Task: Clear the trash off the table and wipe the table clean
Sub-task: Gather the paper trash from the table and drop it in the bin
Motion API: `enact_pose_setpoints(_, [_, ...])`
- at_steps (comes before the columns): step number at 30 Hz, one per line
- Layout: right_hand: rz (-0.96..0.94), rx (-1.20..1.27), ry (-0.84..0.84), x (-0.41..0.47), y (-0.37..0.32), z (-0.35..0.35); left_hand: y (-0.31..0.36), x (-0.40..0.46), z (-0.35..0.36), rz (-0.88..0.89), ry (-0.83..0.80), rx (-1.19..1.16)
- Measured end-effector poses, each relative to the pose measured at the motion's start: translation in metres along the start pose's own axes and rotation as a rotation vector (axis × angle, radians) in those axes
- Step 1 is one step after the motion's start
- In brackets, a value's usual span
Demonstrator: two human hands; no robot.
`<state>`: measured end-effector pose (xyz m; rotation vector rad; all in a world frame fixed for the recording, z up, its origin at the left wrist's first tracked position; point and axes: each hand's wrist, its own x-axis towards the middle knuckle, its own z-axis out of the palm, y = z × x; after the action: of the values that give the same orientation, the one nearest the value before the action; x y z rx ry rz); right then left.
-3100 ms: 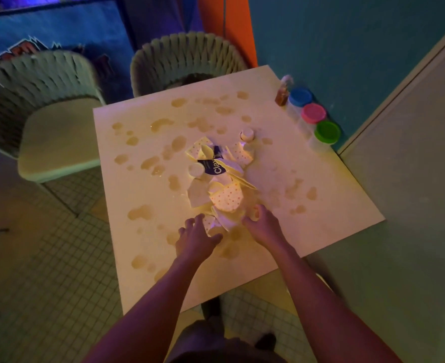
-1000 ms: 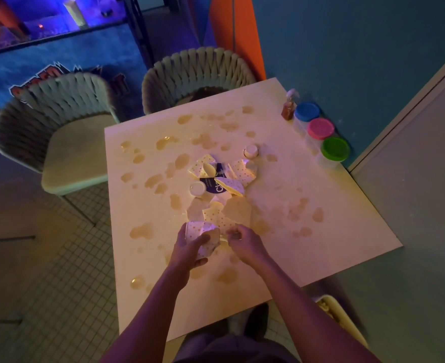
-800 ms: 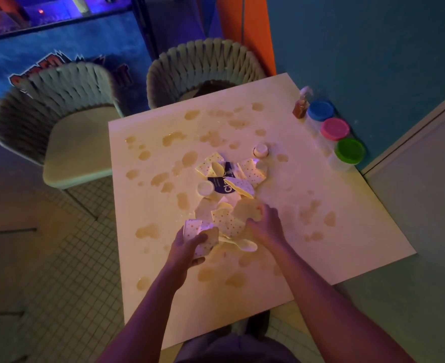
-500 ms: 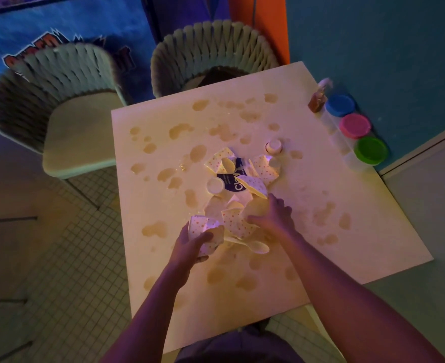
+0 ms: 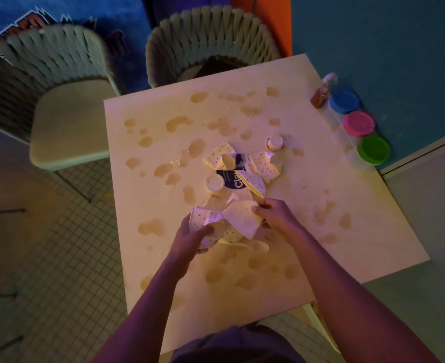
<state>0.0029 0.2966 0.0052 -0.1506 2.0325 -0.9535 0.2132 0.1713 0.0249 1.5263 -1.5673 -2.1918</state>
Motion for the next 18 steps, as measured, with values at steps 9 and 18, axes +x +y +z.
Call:
enact_pose_setpoints(9, [0.017, -0.079, -0.107, -0.02, -0.003, 0.023, -0.008, -0.008, -0.008, -0.006, 0.051, -0.112])
enact_pose_setpoints(18, [0.081, -0.066, -0.043, -0.026, -0.01, 0.042, -0.018, -0.004, -0.01, -0.026, 0.062, -0.162])
